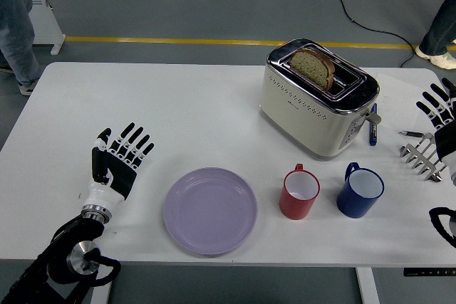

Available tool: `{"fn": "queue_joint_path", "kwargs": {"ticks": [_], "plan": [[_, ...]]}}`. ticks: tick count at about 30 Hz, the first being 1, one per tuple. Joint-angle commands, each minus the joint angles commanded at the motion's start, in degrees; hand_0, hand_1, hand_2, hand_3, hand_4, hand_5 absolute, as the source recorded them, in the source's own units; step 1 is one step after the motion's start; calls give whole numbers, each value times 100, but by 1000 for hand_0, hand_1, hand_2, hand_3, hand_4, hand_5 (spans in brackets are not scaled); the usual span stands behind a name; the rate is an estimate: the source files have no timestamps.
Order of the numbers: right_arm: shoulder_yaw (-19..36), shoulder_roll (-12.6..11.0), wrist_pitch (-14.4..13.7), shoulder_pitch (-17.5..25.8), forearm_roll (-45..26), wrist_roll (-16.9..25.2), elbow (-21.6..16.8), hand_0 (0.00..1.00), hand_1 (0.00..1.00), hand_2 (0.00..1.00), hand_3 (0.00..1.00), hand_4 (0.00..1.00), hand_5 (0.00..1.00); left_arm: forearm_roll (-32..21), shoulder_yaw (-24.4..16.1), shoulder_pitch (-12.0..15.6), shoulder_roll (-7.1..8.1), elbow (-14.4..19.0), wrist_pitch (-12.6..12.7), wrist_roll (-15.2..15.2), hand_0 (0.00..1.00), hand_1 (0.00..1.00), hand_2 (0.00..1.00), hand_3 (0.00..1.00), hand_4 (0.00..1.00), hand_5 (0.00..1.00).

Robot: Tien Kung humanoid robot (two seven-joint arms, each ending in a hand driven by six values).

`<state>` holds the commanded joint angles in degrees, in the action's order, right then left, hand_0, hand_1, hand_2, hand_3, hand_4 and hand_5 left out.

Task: Push plate across desktop,pick up the break from the machine,place the break in the plate

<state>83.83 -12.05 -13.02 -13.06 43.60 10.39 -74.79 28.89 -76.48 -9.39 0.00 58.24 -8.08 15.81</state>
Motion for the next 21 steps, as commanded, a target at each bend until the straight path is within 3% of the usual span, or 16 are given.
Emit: {"fn": "queue_joint_path", "kwargs": {"ticks": [5,6,8,11,12,16,21], "plan": [[-480,-398,-373,-468,1156,-211,-328,707,699,709,712,531,458,51,-514,142,0,263,43,-33,794,795,817,773,569,998],[-589,-489,-417,-580,1345,-313,-380,772,768,788,784,669,370,69,-606,186,0,334,56,-56,794,795,817,772,568,998],[-1013,-757,-449,-1034,1829,-707,-411,772,768,788,784,669,370,91,-875,287,0,511,77,-94,794,795,817,772,568,998],[-1490,-905,-348,-1584,2537,-1120,-260,772,768,788,784,669,370,90,-1080,397,0,648,91,-121,794,795,817,772,568,998],[-1683,-929,-306,-1798,2797,-1268,-191,835,818,860,859,730,332,93,-1141,429,0,682,95,-132,795,794,816,772,564,998],[-2384,-860,-103,-2508,3766,-1673,250,835,818,860,859,730,332,133,-1535,599,0,812,120,-146,795,794,816,772,564,998],[-3119,-601,195,-3245,4950,-2061,843,878,851,900,903,753,311,159,-1978,770,0,865,117,-159,798,793,814,769,564,998]]}}
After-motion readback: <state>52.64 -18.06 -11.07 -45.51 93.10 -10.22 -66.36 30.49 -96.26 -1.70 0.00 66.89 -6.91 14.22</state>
